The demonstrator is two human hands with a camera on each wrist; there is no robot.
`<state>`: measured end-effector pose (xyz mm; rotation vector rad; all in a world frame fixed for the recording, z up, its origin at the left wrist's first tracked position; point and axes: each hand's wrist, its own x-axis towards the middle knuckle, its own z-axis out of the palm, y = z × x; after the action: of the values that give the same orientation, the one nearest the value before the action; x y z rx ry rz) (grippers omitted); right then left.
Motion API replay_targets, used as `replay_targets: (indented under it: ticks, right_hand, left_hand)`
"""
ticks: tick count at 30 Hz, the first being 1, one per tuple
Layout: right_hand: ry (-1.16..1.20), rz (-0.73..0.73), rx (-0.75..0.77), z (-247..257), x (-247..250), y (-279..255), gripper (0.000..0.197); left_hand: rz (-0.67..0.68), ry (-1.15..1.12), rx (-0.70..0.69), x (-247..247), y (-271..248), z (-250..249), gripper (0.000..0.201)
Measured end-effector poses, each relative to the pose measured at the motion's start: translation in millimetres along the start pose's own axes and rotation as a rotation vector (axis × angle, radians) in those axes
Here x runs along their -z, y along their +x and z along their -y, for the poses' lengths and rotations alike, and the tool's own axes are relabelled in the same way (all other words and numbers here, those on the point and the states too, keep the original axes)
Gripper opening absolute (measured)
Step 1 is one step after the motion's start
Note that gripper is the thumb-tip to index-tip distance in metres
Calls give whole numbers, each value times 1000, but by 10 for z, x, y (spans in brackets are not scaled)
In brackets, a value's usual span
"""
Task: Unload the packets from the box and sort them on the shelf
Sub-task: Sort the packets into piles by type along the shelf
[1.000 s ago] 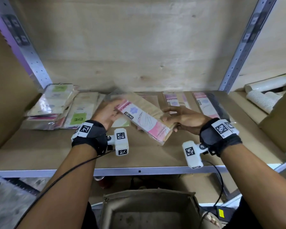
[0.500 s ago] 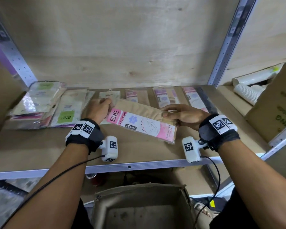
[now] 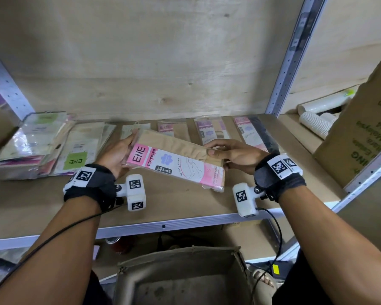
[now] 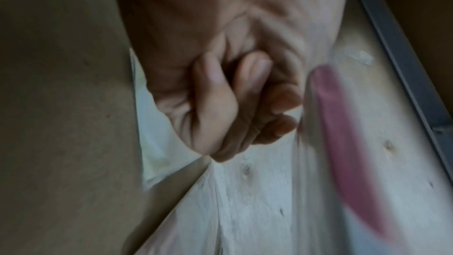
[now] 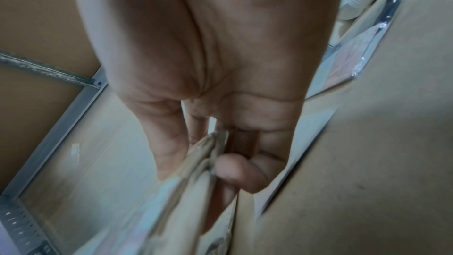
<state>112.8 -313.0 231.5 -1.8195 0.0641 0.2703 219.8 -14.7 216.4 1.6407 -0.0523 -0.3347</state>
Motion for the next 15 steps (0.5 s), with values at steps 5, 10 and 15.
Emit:
replay_targets:
  ticks: [5, 10, 15]
  right_hand:
    - [32, 14, 8, -10, -27, 39, 24]
    - [104, -18, 5, 12, -34, 88, 14]
    - [278, -165, -47, -7, 26, 124, 12]
  left_hand:
    - [23, 4, 16, 8, -11, -29, 46]
    - [76, -339, 22, 79, 80, 61, 53]
    - [-98, -376, 72, 217, 194, 125, 46]
